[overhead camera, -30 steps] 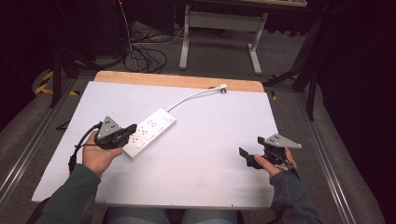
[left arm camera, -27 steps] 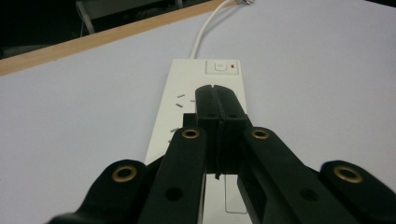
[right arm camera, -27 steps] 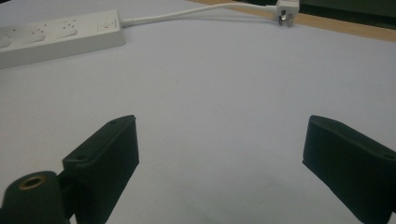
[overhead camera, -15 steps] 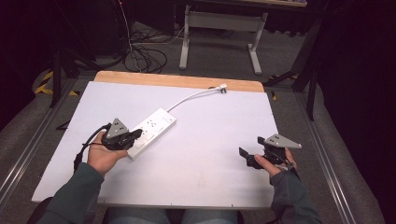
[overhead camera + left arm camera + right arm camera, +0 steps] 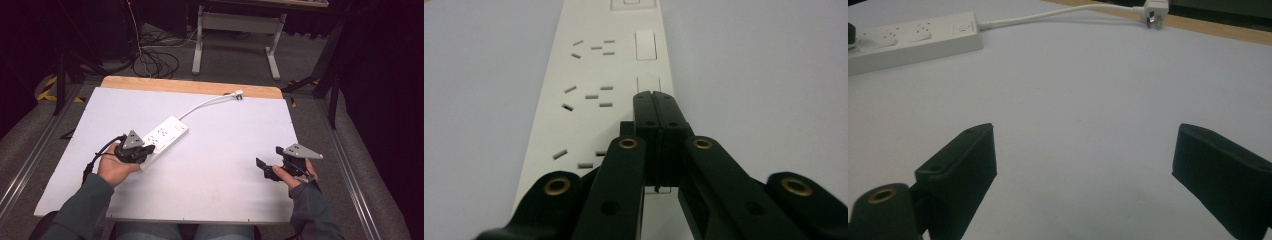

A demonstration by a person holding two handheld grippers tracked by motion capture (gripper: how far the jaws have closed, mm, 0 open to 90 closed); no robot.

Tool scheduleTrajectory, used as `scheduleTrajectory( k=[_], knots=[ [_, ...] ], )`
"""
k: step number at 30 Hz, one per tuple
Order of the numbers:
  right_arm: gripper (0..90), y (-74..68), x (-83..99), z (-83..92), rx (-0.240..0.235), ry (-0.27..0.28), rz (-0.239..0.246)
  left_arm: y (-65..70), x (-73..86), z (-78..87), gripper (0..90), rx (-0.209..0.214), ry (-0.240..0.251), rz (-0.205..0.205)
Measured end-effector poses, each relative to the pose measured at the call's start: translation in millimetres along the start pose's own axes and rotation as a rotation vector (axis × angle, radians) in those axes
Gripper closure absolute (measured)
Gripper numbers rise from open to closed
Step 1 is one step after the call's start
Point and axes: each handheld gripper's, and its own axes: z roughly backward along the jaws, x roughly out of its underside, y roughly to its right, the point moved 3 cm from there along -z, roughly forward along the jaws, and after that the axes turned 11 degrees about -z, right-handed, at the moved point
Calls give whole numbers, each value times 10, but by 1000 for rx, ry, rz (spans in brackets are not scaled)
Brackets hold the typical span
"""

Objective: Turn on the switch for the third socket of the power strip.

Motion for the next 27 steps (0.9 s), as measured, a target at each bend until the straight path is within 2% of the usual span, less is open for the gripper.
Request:
scheduleTrajectory(
  k=[4, 10, 12, 18, 26, 27],
  knots=[
    [112, -1, -1, 1, 0, 1, 0, 12, 11, -23, 899, 18, -12, 6],
    [112, -1, -1, 2, 0, 1, 1, 8, 11, -26, 899, 14, -11, 10],
    [112, -2, -1, 1, 0, 1, 1, 6, 15, -26, 899, 26, -12, 15],
    [111, -4, 0, 1, -1, 1, 1, -5, 17, -23, 899, 14, -12, 11],
    [111, -5, -1, 3, -1, 2, 0, 14, 34, -45, 899, 33, -12, 34],
    [111, -5, -2, 6, -1, 3, 0, 7, 33, -45, 899, 27, -11, 23]
  ],
)
